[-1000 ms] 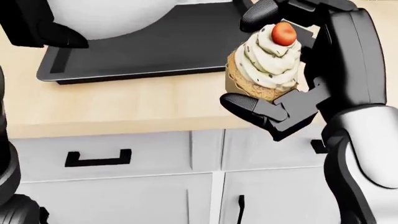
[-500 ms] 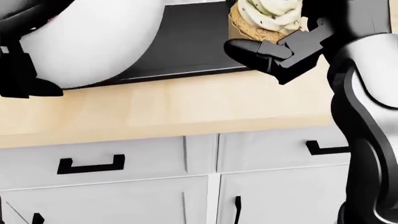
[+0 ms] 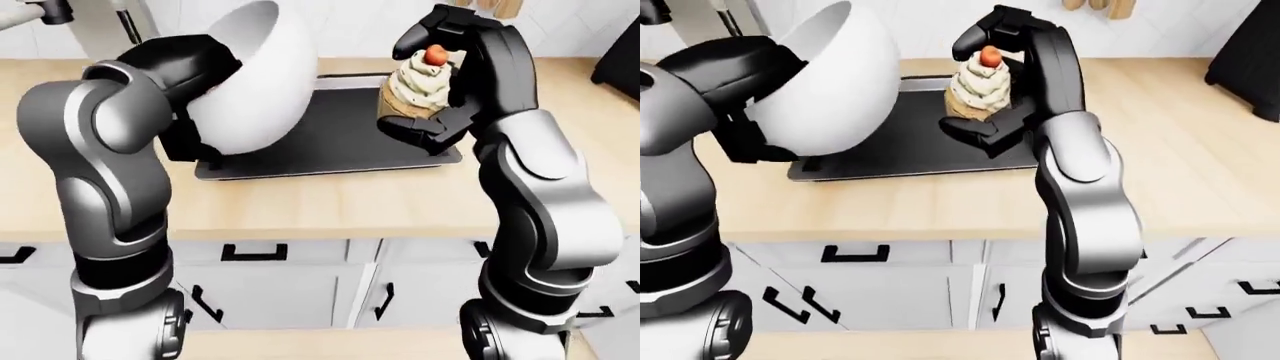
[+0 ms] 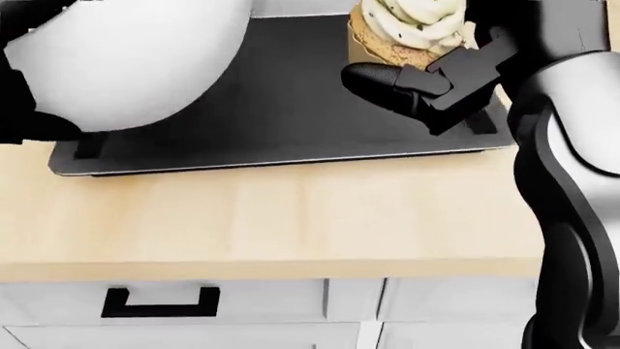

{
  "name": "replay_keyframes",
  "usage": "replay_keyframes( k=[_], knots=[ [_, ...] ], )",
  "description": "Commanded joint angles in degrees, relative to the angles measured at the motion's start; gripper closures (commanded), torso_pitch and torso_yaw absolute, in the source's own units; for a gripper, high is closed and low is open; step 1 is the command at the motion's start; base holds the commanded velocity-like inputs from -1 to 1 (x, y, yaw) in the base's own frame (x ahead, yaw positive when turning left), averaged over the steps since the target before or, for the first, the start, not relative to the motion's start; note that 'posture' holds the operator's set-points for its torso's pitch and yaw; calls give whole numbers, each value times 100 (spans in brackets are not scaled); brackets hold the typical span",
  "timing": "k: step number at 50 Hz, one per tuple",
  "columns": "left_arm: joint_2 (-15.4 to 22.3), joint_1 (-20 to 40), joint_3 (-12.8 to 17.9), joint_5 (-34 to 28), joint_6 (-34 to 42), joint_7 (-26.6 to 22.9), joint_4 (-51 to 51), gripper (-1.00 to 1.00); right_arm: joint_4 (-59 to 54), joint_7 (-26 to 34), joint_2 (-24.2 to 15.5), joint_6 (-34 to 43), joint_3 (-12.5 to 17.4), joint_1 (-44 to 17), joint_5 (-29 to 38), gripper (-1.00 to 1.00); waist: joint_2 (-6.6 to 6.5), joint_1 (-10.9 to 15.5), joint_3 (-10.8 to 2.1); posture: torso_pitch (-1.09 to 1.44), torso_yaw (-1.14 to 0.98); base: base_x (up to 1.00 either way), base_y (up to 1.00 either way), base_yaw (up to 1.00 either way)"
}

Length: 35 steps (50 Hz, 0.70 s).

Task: Pick up the bowl with cake and place it on the tray. Pick up the cupcake and place it on the tray.

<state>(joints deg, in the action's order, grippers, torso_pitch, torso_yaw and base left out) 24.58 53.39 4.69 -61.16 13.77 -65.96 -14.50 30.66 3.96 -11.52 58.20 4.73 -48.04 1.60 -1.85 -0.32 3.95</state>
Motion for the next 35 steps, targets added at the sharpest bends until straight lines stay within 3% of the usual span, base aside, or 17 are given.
replay_keyframes(
  k=[1,2,3,5,8,9,12,13,15,18,19,20,21,22,24,30,35],
  knots=[
    [161,314,327,-237,28,452,-315,100,112,21,-13,-268,35,-151,-22,100,-83,25,-189,0,0,0,0,46],
    [156,317,320,-240,35,444,-321,100,133,19,-17,-242,56,-163,-30,100,-299,21,-251,0,0,0,0,45],
    [156,329,318,-242,34,448,-311,100,128,15,-22,-250,101,-171,-53,100,-106,-5,-179,0,0,0,0,0],
    [157,373,313,-245,40,441,-297,100,121,-23,-35,-267,182,-182,-125,100,7,46,-150,0,0,0,0,0],
    [133,353,307,-220,25,458,-319,100,161,-80,-85,-261,203,-168,-195,100,299,37,-124,0,0,0,0,0],
    [131,379,307,-212,36,448,-310,100,169,-94,-107,-232,213,-180,-212,100,252,99,-155,0,0,0,0,0],
    [146,429,306,-205,46,426,-305,100,139,-139,-133,-211,207,-179,-258,100,273,120,-221,0,0,0,0,0],
    [149,431,308,-207,52,425,-308,100,167,-144,-141,-174,202,-191,-273,100,214,111,-400,0,0,20,0,0],
    [152,417,312,-198,47,435,-310,100,188,-161,-149,-146,205,-198,-292,100,173,108,-168,0,0,27,0,0],
    [146,388,307,-198,45,446,-322,100,180,-181,-154,-182,211,-168,-319,100,143,87,-148,0,0,26,0,0],
    [144,402,308,-205,62,428,-335,100,188,-191,-157,-182,217,-173,-332,100,241,113,8,0,0,0,0,0],
    [147,415,307,-203,66,420,-337,100,186,-201,-161,-197,217,-180,-343,100,313,137,-155,0,0,0,0,0],
    [153,417,310,-199,60,430,-327,100,174,-209,-167,-224,221,-182,-354,100,377,129,-167,0,0,0,0,0],
    [147,427,303,-189,47,454,-300,100,172,-211,-182,-232,226,-176,-362,100,271,145,-165,0,0,0,0,0],
    [104,518,296,-150,89,479,-259,100,179,-220,-210,-256,262,-155,-394,100,292,111,-216,0,0,0,0,0],
    [131,529,268,-71,140,247,-382,100,250,-255,-273,-193,282,-149,-463,100,309,107,-194,0,0,0,0,0],
    [135,537,280,-17,136,195,-419,100,235,-279,-306,-158,295,-218,-500,100,300,87,-299,-5,0,0,0,0]
  ],
)
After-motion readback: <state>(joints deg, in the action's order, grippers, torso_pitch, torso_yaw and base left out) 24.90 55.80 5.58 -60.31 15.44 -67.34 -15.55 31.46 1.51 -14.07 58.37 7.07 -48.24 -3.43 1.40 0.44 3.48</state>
